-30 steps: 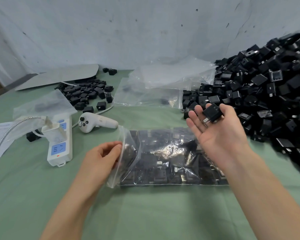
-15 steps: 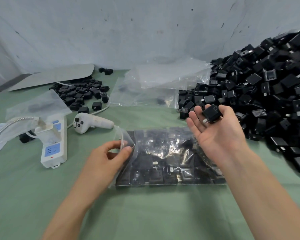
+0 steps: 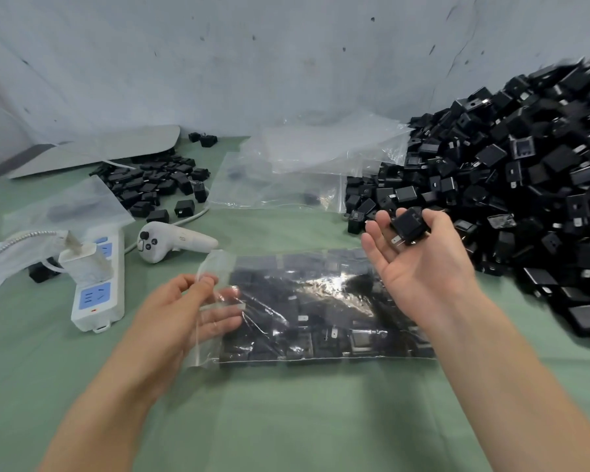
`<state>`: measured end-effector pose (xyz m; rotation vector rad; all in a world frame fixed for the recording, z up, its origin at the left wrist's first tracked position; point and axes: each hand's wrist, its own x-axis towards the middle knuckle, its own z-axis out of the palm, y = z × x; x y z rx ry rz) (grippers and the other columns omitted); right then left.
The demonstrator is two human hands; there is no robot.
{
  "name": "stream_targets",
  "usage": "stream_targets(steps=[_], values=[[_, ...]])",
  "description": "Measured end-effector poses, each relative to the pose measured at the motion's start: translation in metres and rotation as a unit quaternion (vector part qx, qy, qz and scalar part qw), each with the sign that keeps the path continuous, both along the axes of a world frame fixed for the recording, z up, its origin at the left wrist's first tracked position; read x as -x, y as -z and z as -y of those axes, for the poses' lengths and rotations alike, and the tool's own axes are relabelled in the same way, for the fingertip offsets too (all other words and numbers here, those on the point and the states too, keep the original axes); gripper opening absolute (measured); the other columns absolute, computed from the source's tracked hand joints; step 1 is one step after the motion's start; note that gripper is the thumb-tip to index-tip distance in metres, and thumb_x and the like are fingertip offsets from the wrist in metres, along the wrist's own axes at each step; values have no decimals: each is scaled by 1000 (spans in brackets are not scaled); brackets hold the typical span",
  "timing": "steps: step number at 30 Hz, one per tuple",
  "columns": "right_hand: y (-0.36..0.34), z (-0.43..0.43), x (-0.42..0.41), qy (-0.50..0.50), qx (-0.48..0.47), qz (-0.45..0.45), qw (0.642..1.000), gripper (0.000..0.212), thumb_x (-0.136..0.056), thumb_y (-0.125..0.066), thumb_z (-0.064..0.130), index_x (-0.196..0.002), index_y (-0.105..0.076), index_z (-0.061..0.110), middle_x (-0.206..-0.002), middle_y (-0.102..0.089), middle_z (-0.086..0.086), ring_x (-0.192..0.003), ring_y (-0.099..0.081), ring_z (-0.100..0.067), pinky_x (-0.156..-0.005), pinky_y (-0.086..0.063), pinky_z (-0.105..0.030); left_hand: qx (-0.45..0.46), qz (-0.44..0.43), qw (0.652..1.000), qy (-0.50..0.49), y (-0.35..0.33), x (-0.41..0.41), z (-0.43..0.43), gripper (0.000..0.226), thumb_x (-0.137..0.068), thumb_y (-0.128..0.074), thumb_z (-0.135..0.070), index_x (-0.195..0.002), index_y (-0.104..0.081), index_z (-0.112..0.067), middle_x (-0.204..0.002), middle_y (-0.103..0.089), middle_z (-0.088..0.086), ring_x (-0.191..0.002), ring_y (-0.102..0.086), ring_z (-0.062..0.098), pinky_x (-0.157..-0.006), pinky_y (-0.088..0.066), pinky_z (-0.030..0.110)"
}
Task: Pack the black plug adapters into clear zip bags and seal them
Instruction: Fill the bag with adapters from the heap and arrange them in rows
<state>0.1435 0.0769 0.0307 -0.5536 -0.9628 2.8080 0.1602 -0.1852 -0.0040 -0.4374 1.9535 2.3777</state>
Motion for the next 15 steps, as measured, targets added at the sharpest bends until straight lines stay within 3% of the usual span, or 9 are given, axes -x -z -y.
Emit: stream_targets(steps=[6, 11, 15], values=[[-1, 2, 0, -6, 2, -1, 1000, 31, -104, -43, 35, -103, -60, 9, -82, -74, -10, -68, -74, -21, -69, -63, -35, -6, 5, 999, 40, -4, -3, -11, 14, -104, -49, -17, -98, -53, -5, -93, -75, 22, -77, -76, 31, -60, -60, 29], [2, 8, 0, -31, -12, -7, 999, 38, -105, -40, 42, -99, -62, 12, -95, -77, -11, -75, -74, -21, -69, -63, -32, -29, 12, 999, 27, -9, -3, -5, 10, -103, -48, -12, -99, -52, -4, -97, -74, 26, -77, -75, 33, -59, -61, 32], [3, 13, 0, -58, -49, -28, 997, 53, -106, -33, 52, -114, -63, 8, -105, -77, -9, -84, -75, -20, -70, -62, -30, -44, 24, 998, 46, -8, -4, -16, 13, -104, -47, -12, -99, -52, -1, -95, -74, 26, -79, -75, 33, -63, -62, 34]])
